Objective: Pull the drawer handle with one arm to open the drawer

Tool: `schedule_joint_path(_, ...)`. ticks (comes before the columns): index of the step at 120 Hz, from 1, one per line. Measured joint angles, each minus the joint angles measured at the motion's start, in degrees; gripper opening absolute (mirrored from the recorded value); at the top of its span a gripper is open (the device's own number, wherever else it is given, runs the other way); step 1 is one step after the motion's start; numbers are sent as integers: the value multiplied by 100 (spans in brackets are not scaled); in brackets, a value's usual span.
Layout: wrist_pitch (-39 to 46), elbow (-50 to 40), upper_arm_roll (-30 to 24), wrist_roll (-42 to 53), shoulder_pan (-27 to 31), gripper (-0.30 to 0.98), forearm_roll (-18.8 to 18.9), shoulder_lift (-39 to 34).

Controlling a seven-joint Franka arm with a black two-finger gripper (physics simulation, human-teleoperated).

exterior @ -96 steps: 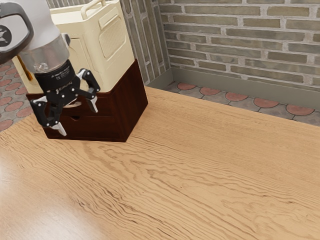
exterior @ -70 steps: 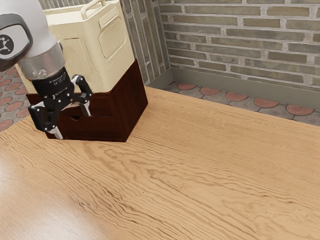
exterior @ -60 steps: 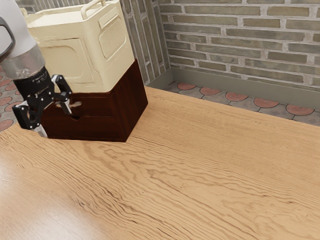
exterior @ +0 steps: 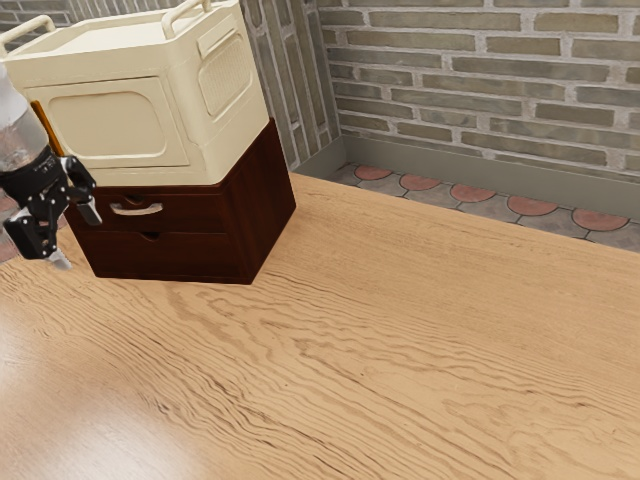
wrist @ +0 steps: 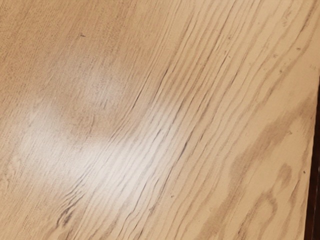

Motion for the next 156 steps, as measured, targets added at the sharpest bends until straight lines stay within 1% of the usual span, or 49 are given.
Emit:
schedule_joint_path(23,220,754,-11,7,-26,69,34,807)
schedule_joint_path(58,500,991,17,35,-82,69,103,1267)
schedule_joint_path(89,630,1126,109,58,100,69,171,1453)
schedule_joint_path(103,670,1462,83,80,30,69,245,1700)
schedule_joint_path(114,691,1555,73,97,-17,69,294,1814)
schedule_joint_path(139,715,2011,84,136,-3,69,327,2279)
schedule_joint_path(156,740,2102,61,162,-8,69,330,2408)
